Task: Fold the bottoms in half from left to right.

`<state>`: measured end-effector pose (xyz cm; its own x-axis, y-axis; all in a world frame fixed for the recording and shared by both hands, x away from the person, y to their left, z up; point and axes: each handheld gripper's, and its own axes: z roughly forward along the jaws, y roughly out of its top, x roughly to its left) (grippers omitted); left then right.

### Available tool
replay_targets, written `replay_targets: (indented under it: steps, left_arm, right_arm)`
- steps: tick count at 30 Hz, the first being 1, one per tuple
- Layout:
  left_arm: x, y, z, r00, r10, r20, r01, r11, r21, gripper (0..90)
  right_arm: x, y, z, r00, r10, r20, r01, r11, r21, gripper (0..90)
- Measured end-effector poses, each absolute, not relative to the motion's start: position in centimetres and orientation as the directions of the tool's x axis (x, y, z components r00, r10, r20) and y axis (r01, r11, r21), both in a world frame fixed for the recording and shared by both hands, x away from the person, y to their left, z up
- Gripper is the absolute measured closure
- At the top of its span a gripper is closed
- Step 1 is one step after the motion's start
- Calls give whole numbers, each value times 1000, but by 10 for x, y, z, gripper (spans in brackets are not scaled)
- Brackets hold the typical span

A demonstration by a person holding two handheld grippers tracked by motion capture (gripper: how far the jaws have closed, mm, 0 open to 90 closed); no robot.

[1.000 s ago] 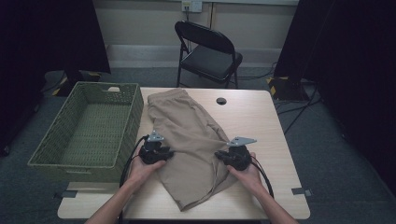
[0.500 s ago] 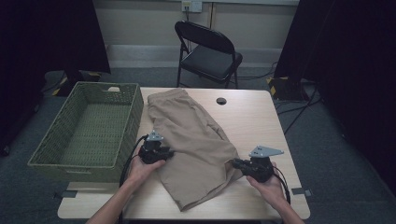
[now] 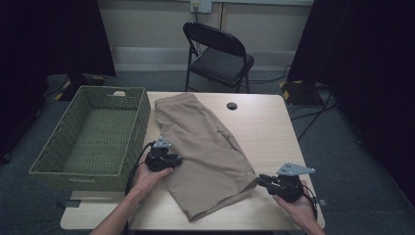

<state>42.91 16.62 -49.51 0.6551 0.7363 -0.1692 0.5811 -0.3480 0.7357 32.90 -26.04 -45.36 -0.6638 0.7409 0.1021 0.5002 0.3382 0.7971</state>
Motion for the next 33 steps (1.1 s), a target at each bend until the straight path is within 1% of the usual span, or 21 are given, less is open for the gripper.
replay_targets:
  steps: [2, 4, 6, 10, 16, 17, 18, 21, 23, 25, 30, 33]
  left_arm:
    - [429, 166, -495, 654, 739, -165, 581, -350, 735, 663]
    - [429, 166, -495, 654, 738, -166, 582, -351, 734, 663]
    - [429, 166, -495, 656, 736, -168, 581, -350, 735, 663]
    - [429, 167, -495, 657, 733, -174, 581, -346, 737, 664]
    - [429, 167, -495, 657, 734, -174, 582, -346, 736, 661]
    - [429, 167, -495, 657, 734, -174, 582, -346, 736, 661]
    - [429, 167, -495, 656, 734, -175, 583, -345, 736, 658]
    - [429, 167, -495, 658, 732, -176, 582, -346, 736, 652]
    - [430, 168, -495, 659, 730, -181, 584, -345, 735, 651]
    - [430, 168, -495, 658, 730, -185, 586, -342, 735, 646]
    - [429, 167, -495, 660, 729, -181, 583, -345, 735, 620]
    - [429, 168, -495, 658, 728, -192, 588, -337, 735, 618]
  right_arm:
    - [330, -260, -450, -658, 747, 91, 486, 330, 809, 698]
    - [331, -260, -445, -656, 750, 88, 473, 317, 822, 686]
    - [331, -264, -438, -647, 756, 97, 455, 281, 845, 648]
    - [339, -262, -437, -639, 759, 127, 471, 255, 844, 596]
    - [363, -229, -456, -689, 718, 100, 495, 364, 789, 469]
    - [366, -225, -459, -690, 719, 86, 493, 380, 782, 474]
    - [370, -222, -464, -700, 711, 70, 492, 408, 769, 527]
    - [375, -217, -478, -722, 692, 32, 497, 485, 720, 586]
    - [373, -217, -484, -733, 680, -3, 485, 526, 699, 599]
    - [372, -220, -487, -731, 682, -21, 482, 538, 691, 613]
    - [369, -221, -488, -725, 688, -37, 477, 540, 693, 622]
    - [363, -221, -488, -737, 676, -21, 478, 543, 690, 627]
